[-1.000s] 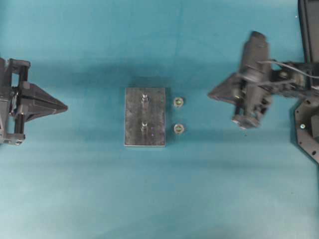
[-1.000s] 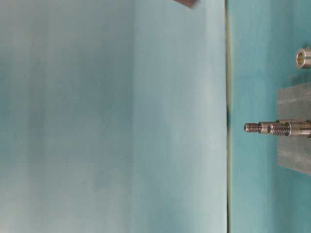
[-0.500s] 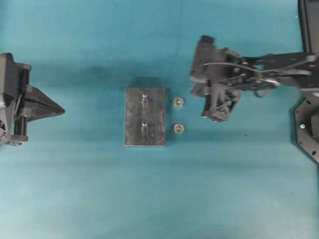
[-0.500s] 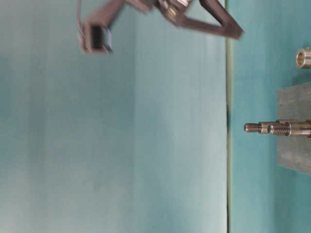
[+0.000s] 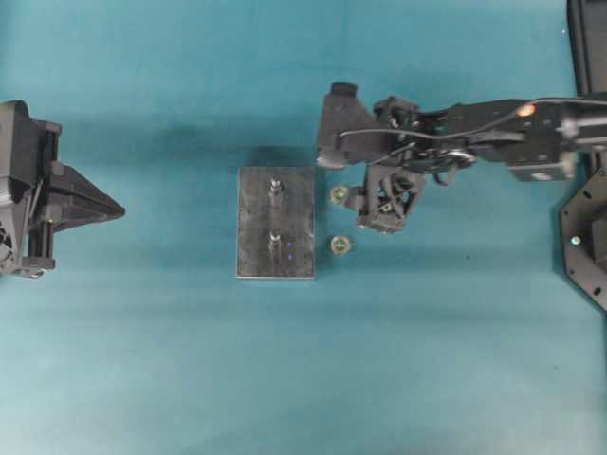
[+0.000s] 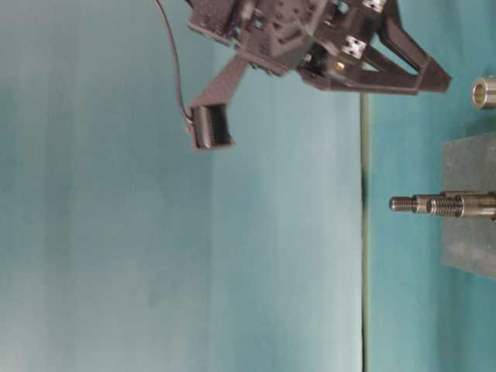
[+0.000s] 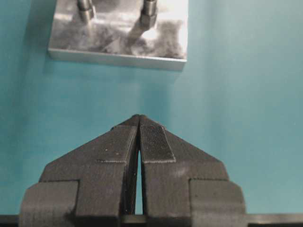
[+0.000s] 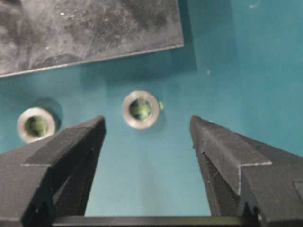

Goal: Insert the washer onto the shaft.
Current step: 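Move the right gripper over the upper metal washer beside the block, then close the right gripper on the upper washer and lift it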

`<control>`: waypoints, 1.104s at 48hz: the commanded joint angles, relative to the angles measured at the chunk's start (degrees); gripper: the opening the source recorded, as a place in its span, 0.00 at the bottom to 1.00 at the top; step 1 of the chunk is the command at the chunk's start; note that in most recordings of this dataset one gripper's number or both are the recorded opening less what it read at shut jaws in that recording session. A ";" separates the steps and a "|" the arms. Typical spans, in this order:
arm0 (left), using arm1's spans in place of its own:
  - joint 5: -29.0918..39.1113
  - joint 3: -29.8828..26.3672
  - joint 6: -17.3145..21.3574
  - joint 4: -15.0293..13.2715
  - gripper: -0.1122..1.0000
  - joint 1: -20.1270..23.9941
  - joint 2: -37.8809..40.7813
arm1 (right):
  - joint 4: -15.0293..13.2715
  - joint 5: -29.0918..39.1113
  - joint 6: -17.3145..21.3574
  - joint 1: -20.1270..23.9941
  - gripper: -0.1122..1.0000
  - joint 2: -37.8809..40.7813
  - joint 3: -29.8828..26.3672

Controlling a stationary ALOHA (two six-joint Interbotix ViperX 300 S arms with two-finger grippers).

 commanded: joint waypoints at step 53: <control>-0.79 -0.97 0.18 0.18 0.10 0.09 0.00 | 0.00 -0.53 -0.88 0.26 0.56 7.38 -4.31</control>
